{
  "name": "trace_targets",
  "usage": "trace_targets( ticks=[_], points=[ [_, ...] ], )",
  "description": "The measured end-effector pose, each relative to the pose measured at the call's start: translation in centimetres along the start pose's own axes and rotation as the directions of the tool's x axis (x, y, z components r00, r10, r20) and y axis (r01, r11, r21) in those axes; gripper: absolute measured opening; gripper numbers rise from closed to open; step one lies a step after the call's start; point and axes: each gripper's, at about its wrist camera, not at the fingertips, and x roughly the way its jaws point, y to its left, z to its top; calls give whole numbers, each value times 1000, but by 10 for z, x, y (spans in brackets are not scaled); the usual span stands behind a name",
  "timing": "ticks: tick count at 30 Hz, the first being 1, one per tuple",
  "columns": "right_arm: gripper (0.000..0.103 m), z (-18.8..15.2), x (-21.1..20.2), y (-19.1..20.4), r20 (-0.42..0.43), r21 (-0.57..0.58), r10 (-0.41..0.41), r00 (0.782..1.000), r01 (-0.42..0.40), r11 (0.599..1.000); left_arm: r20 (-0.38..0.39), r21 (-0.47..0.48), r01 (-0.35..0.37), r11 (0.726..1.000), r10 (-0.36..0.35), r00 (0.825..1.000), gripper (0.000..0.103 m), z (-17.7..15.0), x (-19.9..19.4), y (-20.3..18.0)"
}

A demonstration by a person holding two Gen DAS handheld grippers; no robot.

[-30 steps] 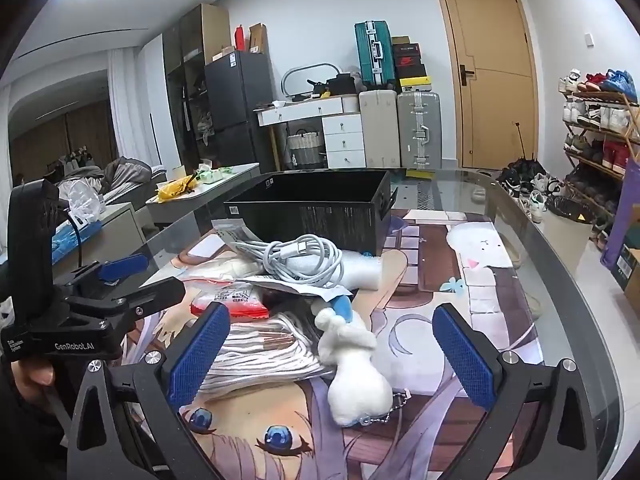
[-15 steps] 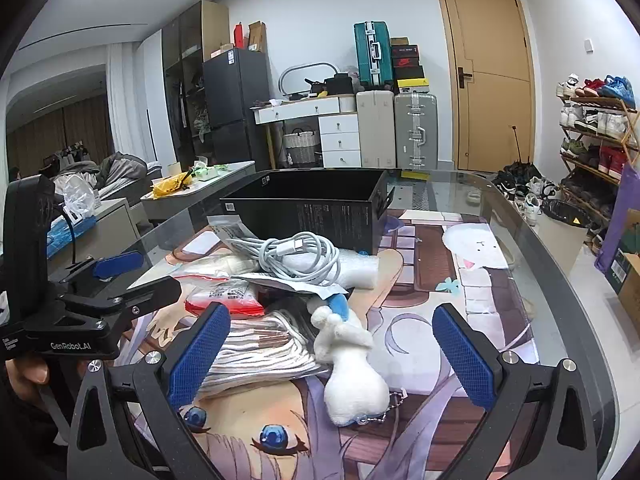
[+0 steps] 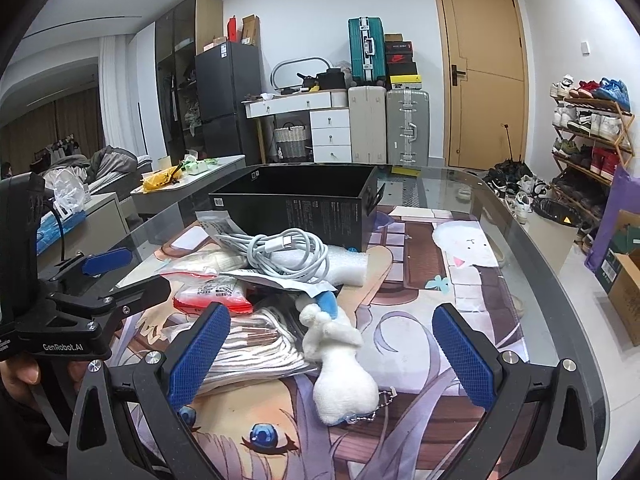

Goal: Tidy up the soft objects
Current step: 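Move the right gripper toward the white plush toy with blue ear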

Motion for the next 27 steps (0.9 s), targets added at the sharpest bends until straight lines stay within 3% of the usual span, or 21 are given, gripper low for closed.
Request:
trace_targets(
  ticks=[27],
  points=[
    [103,1,11,-10,-83,-26,-62,995,60,998,-15,13,-6,1000,7,1000,103,0,3,0]
  ],
)
